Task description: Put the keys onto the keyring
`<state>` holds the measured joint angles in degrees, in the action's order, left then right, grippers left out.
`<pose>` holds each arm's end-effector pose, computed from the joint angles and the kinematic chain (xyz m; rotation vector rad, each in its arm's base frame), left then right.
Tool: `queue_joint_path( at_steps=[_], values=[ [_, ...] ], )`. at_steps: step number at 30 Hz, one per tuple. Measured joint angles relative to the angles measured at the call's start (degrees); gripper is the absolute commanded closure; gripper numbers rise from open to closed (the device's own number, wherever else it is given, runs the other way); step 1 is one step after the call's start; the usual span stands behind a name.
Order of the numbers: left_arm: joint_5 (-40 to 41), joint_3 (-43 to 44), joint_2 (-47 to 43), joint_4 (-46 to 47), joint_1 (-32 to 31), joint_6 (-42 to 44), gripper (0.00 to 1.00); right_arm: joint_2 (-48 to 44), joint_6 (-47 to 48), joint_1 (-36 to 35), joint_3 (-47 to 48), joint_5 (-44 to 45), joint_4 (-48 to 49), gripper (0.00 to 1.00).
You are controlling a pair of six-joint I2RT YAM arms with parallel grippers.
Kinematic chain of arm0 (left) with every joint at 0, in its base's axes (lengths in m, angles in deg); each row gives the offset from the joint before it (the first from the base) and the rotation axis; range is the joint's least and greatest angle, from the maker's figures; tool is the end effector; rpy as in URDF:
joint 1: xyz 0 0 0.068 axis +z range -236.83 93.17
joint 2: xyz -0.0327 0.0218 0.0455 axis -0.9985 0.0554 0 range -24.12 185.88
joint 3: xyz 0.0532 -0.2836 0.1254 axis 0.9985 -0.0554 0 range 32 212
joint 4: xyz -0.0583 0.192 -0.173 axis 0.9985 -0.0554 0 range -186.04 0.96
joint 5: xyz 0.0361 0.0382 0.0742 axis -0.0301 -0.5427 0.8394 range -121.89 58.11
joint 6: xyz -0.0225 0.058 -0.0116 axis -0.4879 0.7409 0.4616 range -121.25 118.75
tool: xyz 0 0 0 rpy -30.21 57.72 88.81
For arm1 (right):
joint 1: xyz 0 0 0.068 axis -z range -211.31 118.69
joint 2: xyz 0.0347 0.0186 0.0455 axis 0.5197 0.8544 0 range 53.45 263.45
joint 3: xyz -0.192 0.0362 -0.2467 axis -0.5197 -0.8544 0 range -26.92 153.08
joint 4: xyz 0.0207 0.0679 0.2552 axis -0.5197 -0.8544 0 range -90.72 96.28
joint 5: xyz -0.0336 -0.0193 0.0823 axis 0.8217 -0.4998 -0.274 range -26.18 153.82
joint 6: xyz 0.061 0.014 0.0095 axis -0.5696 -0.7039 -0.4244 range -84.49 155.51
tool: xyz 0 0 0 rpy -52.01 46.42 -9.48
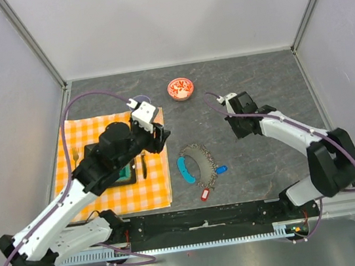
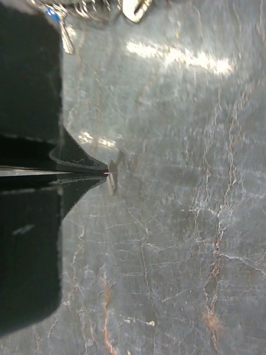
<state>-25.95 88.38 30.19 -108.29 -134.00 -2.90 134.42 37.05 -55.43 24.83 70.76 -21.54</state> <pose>0.1424 -0.1463 0.3956 0.6670 1.7771 -0.4887 0.2622 0.1109 0.2452 -0.5224 2.5010 -0.0039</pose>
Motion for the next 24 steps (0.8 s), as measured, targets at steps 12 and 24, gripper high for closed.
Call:
queue_joint_path(
  at_steps=[12,24],
  values=[
    [1.3,-5.5,-6.6,-5.3,4.5,4.3,0.39,19.0,-1.4,4.0,5.9,0.4,12.7,1.0],
    [-0.7,-7.1,-7.4,-5.4,9.4,4.3,0.39,20.9,-4.3,4.0,6.2,1.3,19.3,0.99]
  ],
)
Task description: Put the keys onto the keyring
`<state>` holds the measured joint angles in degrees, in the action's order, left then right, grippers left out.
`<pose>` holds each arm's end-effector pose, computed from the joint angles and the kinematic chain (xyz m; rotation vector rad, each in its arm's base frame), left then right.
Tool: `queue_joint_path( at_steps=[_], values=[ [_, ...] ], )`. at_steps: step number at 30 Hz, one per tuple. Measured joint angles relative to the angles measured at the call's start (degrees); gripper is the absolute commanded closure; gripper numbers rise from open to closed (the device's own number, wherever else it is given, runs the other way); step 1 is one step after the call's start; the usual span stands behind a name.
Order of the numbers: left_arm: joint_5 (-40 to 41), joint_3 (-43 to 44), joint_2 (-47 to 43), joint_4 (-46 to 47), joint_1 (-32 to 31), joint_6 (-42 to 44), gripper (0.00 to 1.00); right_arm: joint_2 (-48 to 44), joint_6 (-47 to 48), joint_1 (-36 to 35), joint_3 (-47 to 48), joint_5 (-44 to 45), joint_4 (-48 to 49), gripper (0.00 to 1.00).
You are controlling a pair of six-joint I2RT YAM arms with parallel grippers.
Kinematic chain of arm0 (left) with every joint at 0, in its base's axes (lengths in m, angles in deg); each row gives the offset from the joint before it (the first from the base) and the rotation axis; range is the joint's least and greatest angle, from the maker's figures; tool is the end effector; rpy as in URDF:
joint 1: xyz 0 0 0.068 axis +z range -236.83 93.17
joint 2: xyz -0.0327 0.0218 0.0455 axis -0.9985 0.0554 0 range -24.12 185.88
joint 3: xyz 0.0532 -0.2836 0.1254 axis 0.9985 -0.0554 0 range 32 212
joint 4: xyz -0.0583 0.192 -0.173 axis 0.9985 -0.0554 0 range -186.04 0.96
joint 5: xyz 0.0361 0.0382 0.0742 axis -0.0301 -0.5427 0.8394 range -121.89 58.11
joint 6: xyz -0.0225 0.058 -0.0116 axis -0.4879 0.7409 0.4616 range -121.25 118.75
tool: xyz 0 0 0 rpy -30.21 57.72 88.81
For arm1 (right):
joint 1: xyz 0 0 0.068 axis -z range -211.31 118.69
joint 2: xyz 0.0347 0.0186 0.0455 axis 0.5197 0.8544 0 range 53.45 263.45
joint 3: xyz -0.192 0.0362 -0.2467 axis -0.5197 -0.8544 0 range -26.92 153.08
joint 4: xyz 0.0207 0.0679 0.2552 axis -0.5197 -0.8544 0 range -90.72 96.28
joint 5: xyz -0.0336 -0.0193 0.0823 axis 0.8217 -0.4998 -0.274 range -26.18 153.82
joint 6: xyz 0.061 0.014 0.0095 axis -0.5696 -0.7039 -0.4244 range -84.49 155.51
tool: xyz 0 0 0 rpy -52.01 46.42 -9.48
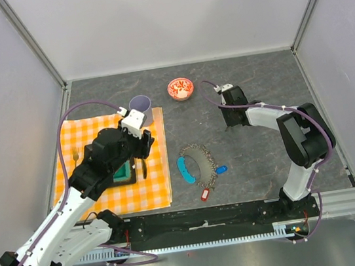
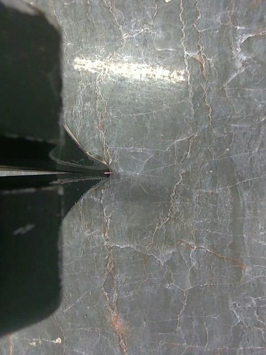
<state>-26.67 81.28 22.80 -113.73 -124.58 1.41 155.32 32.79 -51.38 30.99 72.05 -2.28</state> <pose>0.1367 -0.1003 0.3613 0.6244 1.8704 -0.3128 0.3576 0.1232 0.1877 -0.3131 2.4541 -0.0086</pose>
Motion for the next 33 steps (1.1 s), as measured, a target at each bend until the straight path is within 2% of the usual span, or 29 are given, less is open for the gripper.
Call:
queue_joint_path(
  at_steps=[4,9,15,23,29,33],
  values=[
    [-0.9,0.0,-0.1,0.0,0.6,0.0,0.39,0.0,-1.4,0.0,0.0,0.2,0.0,0.91],
    [-1.4,-0.3,-0.1,0.2,1.0,0.0,0.39,0.0,-2.6,0.0,-0.1,0.5,0.4,0.7],
    [-1.4,-0.6,0.0,0.4,1.4,0.0,0.39,0.0,-3.3,0.0,-0.1,0.7,0.6,0.6],
    [-2.4,-0.6,0.0,0.4,1.8,0.0,0.39,-3.5,-3.5,0.0,-0.2,0.4,0.1,0.55],
    [-2.8,-0.6,0.3,0.4,2.2,0.0,0.39,-8.9,-3.0,0.0,-0.5,-2.2,0.0,0.56],
    [-3.4,-0.6,0.4,0.4,2.6,0.0,0.39,-12.4,0.7,-1.0,-2.5,-7.2,-0.7,0.59]
  ],
)
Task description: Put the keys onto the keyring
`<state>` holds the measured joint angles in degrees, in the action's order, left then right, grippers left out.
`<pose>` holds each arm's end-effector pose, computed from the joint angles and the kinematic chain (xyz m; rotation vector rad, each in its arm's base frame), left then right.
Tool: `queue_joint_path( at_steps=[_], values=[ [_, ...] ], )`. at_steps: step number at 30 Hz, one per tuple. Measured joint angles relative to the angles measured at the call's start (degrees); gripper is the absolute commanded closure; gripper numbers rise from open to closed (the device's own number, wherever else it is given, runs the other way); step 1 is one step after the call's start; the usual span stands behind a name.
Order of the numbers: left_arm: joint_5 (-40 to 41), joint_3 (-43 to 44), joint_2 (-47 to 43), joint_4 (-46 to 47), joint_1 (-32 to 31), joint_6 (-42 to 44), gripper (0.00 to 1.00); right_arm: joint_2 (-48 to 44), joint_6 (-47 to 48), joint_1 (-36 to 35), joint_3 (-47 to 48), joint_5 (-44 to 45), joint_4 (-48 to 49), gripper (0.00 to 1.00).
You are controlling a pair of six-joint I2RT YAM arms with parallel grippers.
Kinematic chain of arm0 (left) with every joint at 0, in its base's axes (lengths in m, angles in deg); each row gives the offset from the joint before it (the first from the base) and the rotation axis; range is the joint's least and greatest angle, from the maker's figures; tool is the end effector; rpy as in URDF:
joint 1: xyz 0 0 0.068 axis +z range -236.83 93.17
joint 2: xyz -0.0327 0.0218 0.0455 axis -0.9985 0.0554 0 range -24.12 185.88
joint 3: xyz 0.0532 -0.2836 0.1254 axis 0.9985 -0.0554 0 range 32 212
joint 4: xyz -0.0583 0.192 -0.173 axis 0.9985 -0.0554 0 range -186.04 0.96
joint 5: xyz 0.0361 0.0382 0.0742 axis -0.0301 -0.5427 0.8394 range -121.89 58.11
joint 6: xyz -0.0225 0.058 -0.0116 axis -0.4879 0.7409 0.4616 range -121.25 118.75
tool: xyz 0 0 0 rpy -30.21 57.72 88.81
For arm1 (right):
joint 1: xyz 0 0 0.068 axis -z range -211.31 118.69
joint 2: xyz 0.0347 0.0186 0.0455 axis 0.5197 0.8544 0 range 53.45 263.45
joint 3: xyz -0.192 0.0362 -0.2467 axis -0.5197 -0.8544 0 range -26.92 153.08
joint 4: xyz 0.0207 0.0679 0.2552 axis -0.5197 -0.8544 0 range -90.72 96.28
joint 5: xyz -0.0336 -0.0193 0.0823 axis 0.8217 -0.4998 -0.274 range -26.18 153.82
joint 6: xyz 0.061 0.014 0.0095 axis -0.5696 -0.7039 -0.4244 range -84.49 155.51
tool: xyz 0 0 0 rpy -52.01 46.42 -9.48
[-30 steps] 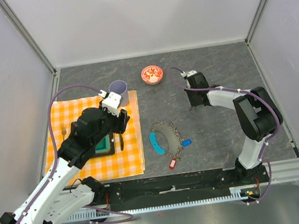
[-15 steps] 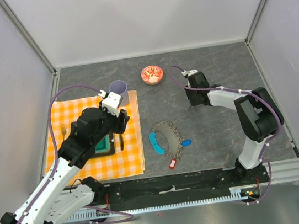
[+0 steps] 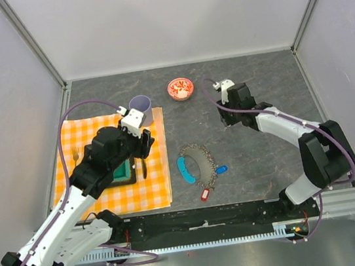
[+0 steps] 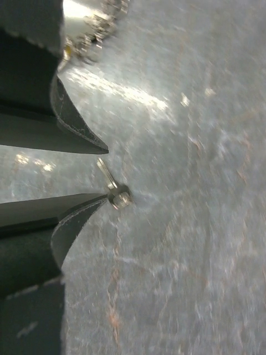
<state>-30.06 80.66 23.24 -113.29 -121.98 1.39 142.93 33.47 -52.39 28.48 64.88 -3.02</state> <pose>0.1416 -0.0979 0.3571 0.6236 1.8862 -0.3382 0.3231 0.1235 0.2467 -0.3767 2.3040 0.1805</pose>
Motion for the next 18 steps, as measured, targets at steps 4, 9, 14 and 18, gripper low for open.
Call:
queue_joint_path(
  at_steps=[4,9,14,18],
  values=[
    [-0.5,0.0,0.5,0.1,0.1,0.0,0.39,-3.4,7.7,-5.1,-2.2,-2.6,-3.5,0.6],
    [-0.7,0.0,0.7,0.2,0.2,0.0,0.39,-6.1,17.4,-13.0,-5.0,-5.1,-6.0,0.6],
    [-0.7,0.0,0.7,0.3,0.4,0.0,0.39,-6.0,24.2,-13.8,-6.6,-9.0,-7.2,0.61],
    [-0.7,0.0,0.7,0.3,0.4,0.0,0.39,-3.8,27.6,-13.9,-6.6,-12.4,-7.1,0.61]
  ],
)
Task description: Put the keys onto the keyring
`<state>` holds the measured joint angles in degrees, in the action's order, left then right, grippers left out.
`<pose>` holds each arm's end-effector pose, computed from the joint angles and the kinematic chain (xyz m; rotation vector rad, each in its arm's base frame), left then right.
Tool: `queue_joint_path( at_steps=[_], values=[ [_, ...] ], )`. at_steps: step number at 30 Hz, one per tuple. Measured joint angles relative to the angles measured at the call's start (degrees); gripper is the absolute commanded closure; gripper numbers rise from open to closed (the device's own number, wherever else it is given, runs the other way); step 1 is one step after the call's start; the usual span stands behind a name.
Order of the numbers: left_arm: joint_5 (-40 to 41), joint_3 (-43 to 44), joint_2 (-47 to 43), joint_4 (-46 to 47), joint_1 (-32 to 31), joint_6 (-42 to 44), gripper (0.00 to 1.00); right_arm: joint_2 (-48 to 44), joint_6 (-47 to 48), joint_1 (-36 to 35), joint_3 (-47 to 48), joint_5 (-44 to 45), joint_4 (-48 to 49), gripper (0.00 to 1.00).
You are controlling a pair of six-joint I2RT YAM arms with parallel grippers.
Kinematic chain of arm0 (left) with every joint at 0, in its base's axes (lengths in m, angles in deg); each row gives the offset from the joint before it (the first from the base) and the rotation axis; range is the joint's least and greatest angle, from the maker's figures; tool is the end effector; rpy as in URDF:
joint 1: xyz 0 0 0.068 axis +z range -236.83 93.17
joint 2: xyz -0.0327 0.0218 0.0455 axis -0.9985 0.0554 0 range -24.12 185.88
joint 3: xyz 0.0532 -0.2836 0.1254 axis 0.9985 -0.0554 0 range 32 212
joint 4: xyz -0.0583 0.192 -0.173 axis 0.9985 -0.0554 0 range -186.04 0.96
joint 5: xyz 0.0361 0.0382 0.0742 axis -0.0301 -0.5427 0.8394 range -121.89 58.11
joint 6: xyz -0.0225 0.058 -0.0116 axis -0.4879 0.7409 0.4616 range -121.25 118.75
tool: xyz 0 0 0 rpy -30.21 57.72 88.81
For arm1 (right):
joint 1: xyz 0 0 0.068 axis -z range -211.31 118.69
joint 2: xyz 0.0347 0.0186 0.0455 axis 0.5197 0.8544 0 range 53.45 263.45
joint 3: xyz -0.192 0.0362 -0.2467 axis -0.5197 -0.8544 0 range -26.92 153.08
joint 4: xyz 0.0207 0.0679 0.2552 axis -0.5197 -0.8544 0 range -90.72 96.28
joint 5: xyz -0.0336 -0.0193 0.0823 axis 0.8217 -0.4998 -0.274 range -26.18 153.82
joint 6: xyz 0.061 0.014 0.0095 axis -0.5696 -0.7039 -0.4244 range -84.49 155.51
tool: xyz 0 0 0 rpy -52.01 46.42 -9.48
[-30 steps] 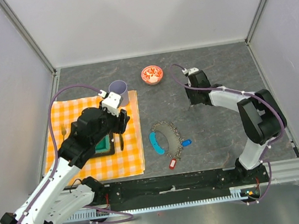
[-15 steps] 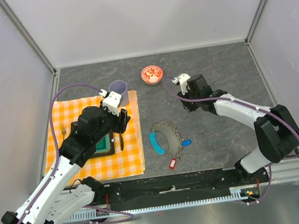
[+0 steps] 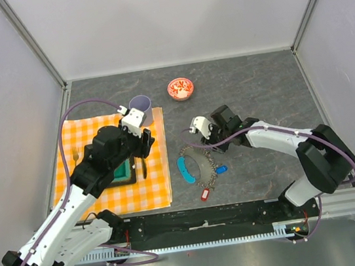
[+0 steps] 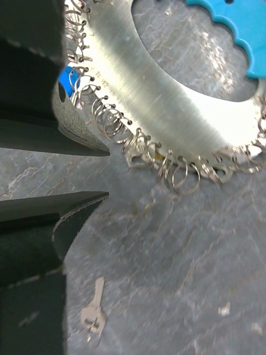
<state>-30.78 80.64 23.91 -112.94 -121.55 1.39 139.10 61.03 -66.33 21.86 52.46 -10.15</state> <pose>0.1445 -0.0991 0.3559 0.6265 1.8924 -0.3442 0.2438 0.1824 0.2210 -1.3320 2.1190 0.3167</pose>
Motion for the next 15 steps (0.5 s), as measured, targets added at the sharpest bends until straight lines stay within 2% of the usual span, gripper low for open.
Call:
queue_joint_path(
  at_steps=[10,15],
  values=[
    [0.0,-0.3,0.0,0.0,0.0,0.0,0.39,6.5,4.6,-0.9,1.4,-5.1,-0.4,0.62],
    [0.0,-0.3,0.0,0.0,0.0,0.0,0.39,7.9,5.1,-0.9,2.7,-7.0,0.0,0.72]
  ],
)
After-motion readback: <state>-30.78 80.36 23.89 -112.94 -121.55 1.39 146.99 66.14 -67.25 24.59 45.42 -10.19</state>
